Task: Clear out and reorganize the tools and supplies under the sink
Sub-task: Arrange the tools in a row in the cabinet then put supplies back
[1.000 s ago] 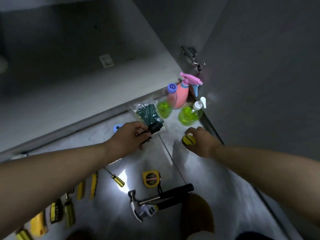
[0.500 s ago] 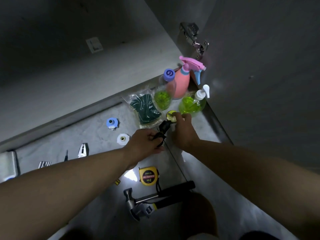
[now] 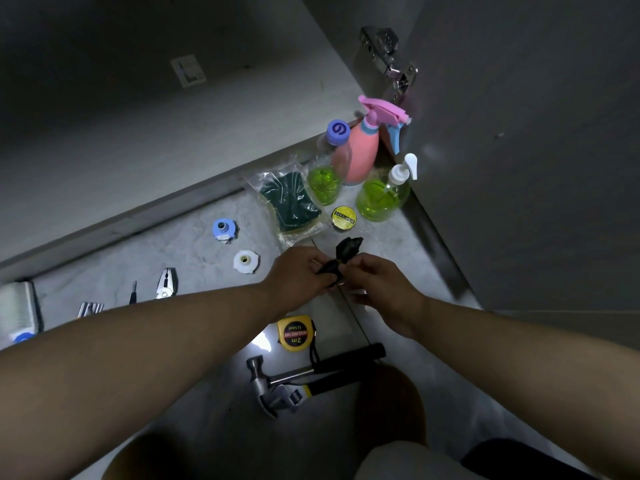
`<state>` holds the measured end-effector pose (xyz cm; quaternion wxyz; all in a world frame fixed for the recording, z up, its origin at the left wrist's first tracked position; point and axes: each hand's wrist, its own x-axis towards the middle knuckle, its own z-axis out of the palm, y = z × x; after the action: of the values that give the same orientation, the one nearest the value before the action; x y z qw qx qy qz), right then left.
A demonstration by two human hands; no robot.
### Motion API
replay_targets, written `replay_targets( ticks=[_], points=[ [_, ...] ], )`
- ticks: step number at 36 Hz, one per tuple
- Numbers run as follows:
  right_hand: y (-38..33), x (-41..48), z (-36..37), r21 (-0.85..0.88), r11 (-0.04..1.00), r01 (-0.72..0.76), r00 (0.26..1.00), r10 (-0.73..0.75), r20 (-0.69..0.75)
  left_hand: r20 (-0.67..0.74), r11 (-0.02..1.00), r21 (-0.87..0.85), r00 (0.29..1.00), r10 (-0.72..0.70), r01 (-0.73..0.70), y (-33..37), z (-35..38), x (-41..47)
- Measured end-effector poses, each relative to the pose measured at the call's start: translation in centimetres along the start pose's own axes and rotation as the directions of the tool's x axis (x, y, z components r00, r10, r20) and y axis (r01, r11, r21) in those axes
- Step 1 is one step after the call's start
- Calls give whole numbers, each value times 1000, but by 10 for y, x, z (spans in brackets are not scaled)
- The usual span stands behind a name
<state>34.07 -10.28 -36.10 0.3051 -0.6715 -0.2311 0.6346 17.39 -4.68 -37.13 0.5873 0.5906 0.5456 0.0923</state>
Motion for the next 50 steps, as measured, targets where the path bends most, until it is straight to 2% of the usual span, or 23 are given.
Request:
replay_targets(
  ticks=[6, 8, 13, 16, 20, 26, 31, 34, 38, 42, 45, 47, 49, 50],
  points=[
    [-8, 4, 4, -19, 999, -44, 998, 44, 32, 1, 998, 58, 999, 34, -34, -5, 2, 4],
    [-9, 7, 5, -13, 998, -67, 998, 67, 1, 19, 999, 44, 999, 31, -32, -6, 2, 5],
    [2, 28, -2, -69, 993, -98, 947, 71, -313, 50, 976, 215, 998, 33, -43, -14, 1, 1],
    [4, 44, -14, -137, 979, -151, 908, 83, -412, 141, 936, 338, 989, 52, -97, -22, -3, -6],
    [-4, 65, -26, -33, 989, -146, 897, 118, -426, 223, 899, 408, 972, 69, -158, -30, -7, -13],
    [-10, 81, -25, -1, 981, -194, 884, 175, -433, 342, 758, 592, 937, 71, -274, -39, -15, -21],
    [-6, 75, -18, -262, 934, -243, 866, 87, -492, 397, 699, 629, 914, 86, -339, -41, -22, -22],
    [-7, 65, -12, -519, 821, -237, 855, -78, -513, 421, 665, 637, 899, 124, -390, -43, -27, -24],
    [-4, 46, 8, -733, 674, -95, 882, -285, -376, 383, 617, 673, 906, 179, -407, -48, -38, -29],
    [-14, 20, 41, -804, 548, 229, 889, -455, -57, 320, 682, 627, 922, 217, -378, -66, -73, -47],
    [-29, 2, 74, -783, 439, 441, 851, -483, 208, 121, 778, 575, 966, 227, -254, -82, -101, -67],
    [-38, -7, 101, -745, 380, 549, 809, -465, 359, -75, 854, 492, 969, 236, -170, -100, -119, -84],
    [-45, -13, 126, -704, 341, 623, 768, -435, 470, -311, 922, 383, 931, 193, -64, -121, -135, -104],
    [-47, -15, 138, -689, 319, 650, 750, -415, 515, -426, 939, 344, 889, 168, -12, -132, -142, -114]
  ],
)
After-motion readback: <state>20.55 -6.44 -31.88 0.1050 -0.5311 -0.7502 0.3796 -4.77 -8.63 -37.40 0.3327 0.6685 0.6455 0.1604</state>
